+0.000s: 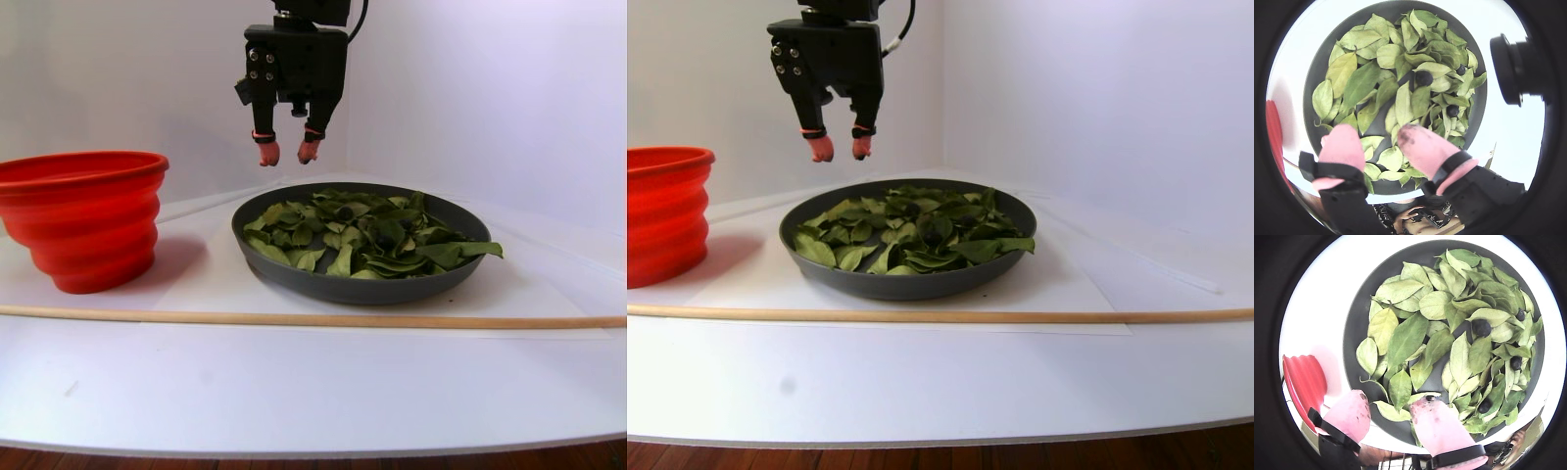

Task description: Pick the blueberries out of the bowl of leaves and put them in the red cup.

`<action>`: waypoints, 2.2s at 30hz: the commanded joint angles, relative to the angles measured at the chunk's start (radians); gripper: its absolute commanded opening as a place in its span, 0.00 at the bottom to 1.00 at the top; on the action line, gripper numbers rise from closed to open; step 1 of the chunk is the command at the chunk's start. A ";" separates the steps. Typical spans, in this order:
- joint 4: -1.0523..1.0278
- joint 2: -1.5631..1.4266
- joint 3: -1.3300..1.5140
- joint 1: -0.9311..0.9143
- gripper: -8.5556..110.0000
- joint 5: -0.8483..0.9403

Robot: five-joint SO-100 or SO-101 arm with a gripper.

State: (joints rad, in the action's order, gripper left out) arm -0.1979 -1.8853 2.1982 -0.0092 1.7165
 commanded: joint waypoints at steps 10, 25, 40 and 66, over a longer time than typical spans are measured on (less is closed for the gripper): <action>0.078 0.069 -0.095 -0.037 0.20 0.041; 0.127 0.198 -0.179 -0.110 0.21 0.094; 0.172 0.307 -0.256 -0.164 0.21 0.117; 0.249 0.449 -0.342 -0.176 0.23 0.104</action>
State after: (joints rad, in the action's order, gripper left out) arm 0.0337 -1.4128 1.9083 -0.1810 1.8285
